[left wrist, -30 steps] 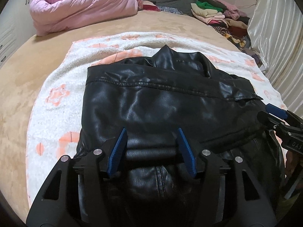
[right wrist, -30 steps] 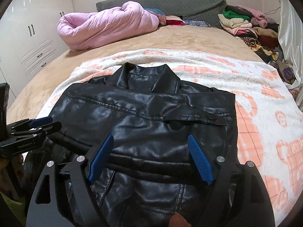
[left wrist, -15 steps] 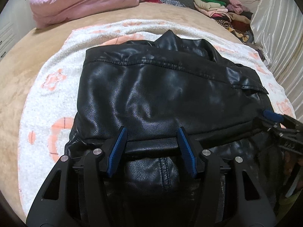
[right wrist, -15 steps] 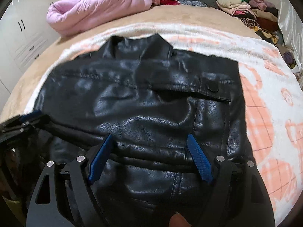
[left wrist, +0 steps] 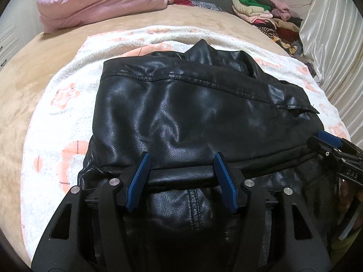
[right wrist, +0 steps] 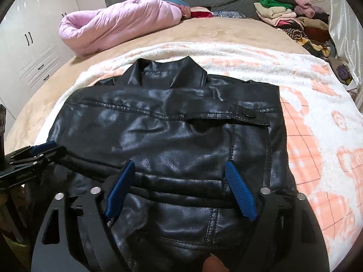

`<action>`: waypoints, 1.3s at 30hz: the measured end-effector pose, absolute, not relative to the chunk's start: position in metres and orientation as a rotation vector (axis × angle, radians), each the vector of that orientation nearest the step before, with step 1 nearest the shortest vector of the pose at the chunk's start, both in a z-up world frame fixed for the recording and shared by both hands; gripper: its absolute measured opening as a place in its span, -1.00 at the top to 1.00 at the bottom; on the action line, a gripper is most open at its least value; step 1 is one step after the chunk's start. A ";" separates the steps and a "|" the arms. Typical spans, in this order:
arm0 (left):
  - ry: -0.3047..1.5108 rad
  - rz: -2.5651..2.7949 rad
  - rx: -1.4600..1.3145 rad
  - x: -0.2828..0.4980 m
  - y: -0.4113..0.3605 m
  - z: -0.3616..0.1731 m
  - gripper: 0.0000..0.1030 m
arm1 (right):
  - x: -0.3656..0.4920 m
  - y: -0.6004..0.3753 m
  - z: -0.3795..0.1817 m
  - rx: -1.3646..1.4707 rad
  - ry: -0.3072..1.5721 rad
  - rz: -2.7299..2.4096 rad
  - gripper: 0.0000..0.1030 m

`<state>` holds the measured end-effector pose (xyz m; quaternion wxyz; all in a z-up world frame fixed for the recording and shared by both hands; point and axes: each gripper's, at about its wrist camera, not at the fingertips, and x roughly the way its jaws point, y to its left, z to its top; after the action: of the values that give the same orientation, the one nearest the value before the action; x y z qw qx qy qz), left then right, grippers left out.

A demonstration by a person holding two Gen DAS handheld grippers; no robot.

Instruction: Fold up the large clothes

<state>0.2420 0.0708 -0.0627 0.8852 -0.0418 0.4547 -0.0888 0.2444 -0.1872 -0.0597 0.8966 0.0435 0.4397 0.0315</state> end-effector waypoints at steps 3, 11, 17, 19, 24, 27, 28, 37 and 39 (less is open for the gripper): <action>0.949 -0.190 -0.103 0.240 0.071 -0.060 -0.11 | 0.243 -0.190 -0.057 0.108 0.907 0.061 -0.74; 0.916 -0.175 -0.126 0.227 0.072 -0.039 -0.82 | 0.233 -0.188 -0.039 0.109 0.869 0.069 -0.91; 0.901 -0.137 -0.125 0.216 0.076 -0.025 -0.82 | 0.221 -0.183 -0.021 0.084 0.836 0.065 -0.92; 0.895 -0.143 -0.129 0.210 0.076 -0.020 -0.82 | 0.217 -0.182 -0.016 0.080 0.829 0.071 -0.92; 0.881 -0.150 -0.115 0.191 0.074 -0.011 -0.82 | 0.198 -0.180 0.000 0.075 0.799 0.091 -0.92; 0.870 -0.144 -0.096 0.179 0.073 -0.008 -0.82 | 0.185 -0.178 0.007 0.056 0.785 0.098 -0.92; 0.868 -0.141 -0.088 0.174 0.073 -0.007 -0.82 | 0.180 -0.178 0.009 0.050 0.782 0.104 -0.92; 0.871 -0.112 -0.056 0.141 0.078 -0.010 -0.82 | 0.135 -0.182 0.011 0.022 0.781 0.118 -0.92; 0.878 -0.106 -0.055 0.136 0.080 -0.012 -0.82 | 0.129 -0.182 0.009 0.012 0.784 0.119 -0.92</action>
<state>0.1355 0.0797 -0.0120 0.9035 -0.0268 0.4246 -0.0512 0.1285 -0.1818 0.0086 0.9223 0.0059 0.3820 0.0578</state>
